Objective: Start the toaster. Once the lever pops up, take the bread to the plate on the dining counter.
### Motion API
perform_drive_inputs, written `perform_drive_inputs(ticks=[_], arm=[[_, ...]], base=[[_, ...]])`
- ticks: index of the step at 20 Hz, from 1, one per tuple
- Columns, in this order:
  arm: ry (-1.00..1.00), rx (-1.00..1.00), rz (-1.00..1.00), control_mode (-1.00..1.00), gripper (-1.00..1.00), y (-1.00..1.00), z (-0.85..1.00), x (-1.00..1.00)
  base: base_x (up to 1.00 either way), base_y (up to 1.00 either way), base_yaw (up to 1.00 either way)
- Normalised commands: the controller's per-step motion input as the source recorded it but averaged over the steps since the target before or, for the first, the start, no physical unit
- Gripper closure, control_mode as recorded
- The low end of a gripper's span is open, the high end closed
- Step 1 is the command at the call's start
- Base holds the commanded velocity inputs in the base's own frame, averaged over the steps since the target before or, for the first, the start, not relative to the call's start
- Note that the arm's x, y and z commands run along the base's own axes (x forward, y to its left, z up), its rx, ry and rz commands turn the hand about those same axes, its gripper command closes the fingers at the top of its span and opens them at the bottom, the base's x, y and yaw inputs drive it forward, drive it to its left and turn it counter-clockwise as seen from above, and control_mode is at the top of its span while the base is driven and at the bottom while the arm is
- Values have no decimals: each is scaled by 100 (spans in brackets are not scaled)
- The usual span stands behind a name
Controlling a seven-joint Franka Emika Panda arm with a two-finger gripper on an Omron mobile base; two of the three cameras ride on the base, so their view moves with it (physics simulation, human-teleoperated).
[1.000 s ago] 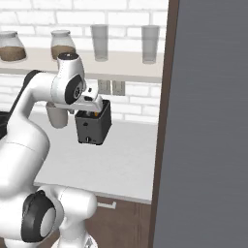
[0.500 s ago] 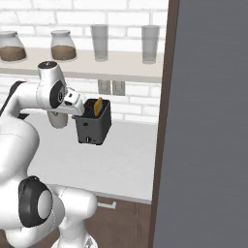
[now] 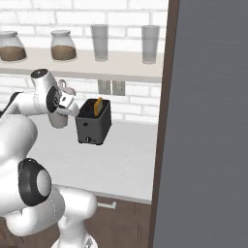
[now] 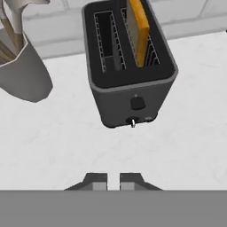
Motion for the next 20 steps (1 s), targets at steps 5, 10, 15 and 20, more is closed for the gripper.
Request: perform_drive_inputs(ticks=[5,10,15,20], arm=[[-5,-11,0,-100,100,-9,-42,65],[0,-10,0,-100,100,-15,-27,60],[0,-1,0,-100,100,0,-13,27],[0,0,0,-100,100,-8,-19,0]], base=[[0,0,0],[0,0,0],[0,0,0],[0,0,0]])
